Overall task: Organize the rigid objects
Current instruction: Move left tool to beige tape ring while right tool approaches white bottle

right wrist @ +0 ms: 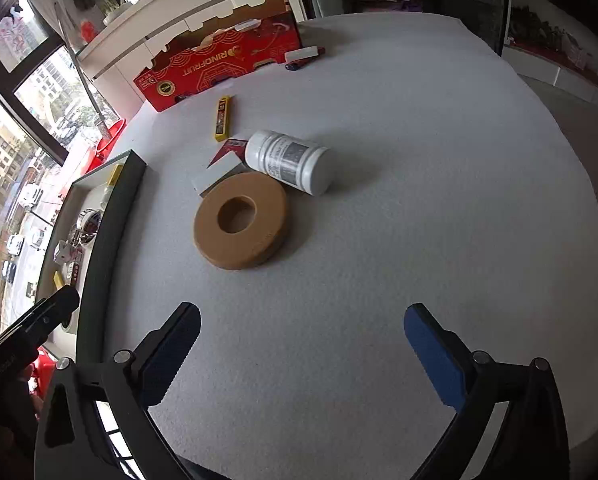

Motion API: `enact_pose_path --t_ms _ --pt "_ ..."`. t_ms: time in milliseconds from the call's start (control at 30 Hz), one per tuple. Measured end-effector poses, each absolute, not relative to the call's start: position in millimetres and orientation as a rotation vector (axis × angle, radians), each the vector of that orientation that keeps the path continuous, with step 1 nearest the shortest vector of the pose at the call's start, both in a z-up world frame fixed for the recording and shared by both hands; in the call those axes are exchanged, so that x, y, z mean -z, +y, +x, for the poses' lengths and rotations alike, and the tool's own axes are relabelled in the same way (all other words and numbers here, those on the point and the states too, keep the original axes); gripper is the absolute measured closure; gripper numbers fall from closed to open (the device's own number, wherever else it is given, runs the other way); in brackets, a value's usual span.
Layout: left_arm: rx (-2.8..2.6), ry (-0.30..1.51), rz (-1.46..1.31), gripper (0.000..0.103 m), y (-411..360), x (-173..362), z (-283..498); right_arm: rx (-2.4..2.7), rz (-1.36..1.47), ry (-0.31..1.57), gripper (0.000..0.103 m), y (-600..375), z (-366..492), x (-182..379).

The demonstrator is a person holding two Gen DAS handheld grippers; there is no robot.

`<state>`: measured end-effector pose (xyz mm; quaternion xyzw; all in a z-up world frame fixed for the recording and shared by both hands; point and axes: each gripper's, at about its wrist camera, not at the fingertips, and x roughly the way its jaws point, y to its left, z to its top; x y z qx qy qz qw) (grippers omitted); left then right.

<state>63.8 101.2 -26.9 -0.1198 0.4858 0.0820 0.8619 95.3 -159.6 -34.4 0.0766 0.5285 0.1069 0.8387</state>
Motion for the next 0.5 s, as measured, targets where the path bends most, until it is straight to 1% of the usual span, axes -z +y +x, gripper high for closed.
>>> enact_pose_path --t_ms 167,367,433,500 --pt "-0.139 1.046 -0.183 0.000 59.9 37.2 85.8 -0.168 0.165 1.100 0.001 -181.4 114.1 35.7" --pt "-0.143 1.062 -0.214 0.000 39.4 44.7 127.5 -0.172 0.075 1.060 0.001 -174.0 158.0 27.6" --pt "-0.153 1.075 -0.214 0.000 34.7 50.4 143.0 -0.137 0.075 1.061 0.001 -177.2 167.0 27.0" --pt "-0.166 1.089 -0.205 0.000 29.8 57.9 156.8 -0.174 0.132 1.067 0.001 -184.3 173.7 28.4"
